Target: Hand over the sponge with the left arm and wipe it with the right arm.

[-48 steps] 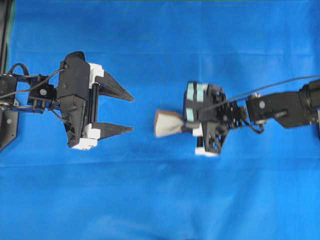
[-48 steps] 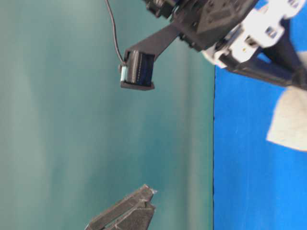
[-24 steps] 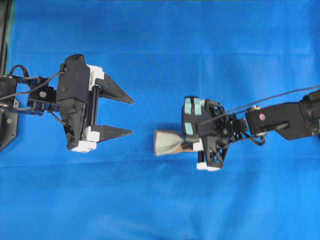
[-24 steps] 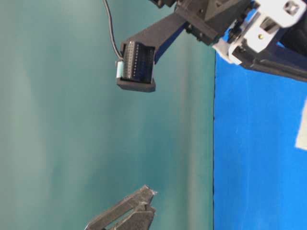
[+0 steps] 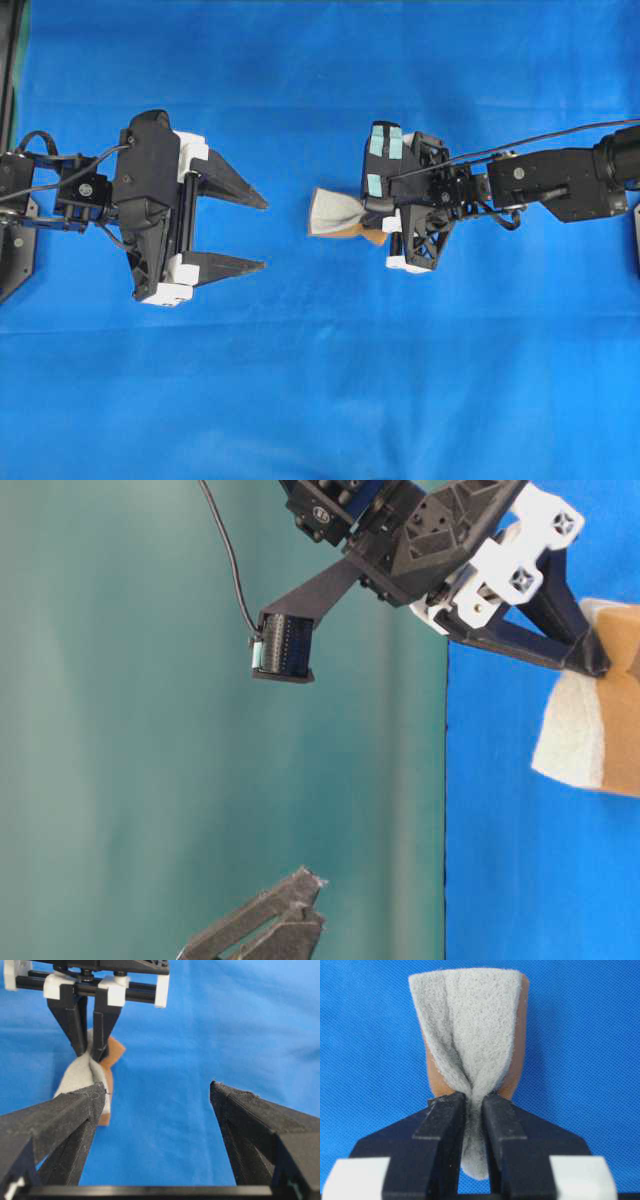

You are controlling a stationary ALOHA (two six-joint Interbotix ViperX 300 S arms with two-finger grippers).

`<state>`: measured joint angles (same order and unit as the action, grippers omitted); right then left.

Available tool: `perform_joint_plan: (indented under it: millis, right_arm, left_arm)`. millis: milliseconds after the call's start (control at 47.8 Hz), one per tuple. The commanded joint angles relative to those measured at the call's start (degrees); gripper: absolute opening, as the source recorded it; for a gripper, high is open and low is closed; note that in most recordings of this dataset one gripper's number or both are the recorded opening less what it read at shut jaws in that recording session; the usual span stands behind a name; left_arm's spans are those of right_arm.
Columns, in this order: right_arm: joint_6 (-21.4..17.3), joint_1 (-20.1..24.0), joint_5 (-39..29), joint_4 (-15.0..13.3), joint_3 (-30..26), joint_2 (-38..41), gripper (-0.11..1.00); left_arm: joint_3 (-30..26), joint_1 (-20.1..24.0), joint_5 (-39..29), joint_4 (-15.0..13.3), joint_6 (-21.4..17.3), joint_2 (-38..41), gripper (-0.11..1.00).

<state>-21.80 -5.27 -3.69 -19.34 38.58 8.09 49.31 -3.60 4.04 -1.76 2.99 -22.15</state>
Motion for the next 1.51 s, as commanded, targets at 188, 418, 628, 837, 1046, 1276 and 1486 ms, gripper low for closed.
perform_joint_plan:
  millis: [188,418,628,837,1046,1276,1486]
  right_arm:
    - [-0.88,0.44,0.0,0.0,-0.62,-0.62,0.21]
    - [-0.88,0.53,0.26,0.09,-0.62,-0.62,0.21]
    - [-0.97,0.7,0.09,0.09,-0.88,-0.62,0.2]
    - [-0.97,0.7,-0.7,0.09,-1.14,-0.7,0.65]
    - [-0.97,0.7,-2.02,0.09,-1.85,-2.11,0.75]
    - [-0.97,0.7,-4.48,0.0,-1.93,-6.86,0.75]
    - [-0.53,0.7,-7.03,-0.18,-1.85,-13.01,0.75]
  left_arm:
    - [0.0,-0.18,0.53,0.09,0.0,-0.35,0.81]
    - [0.0,-0.18,0.53,0.18,0.09,-0.35,0.81]
    - [0.0,-0.18,0.53,0.09,0.09,-0.35,0.81]
    - [0.0,-0.18,0.53,0.18,0.09,-0.35,0.81]
    - [0.09,-0.18,0.53,0.18,0.0,-0.35,0.81]
    - [0.0,-0.18,0.53,0.18,0.0,-0.35,0.81]
    - [0.0,-0.18,0.53,0.09,0.0,-0.35,0.81]
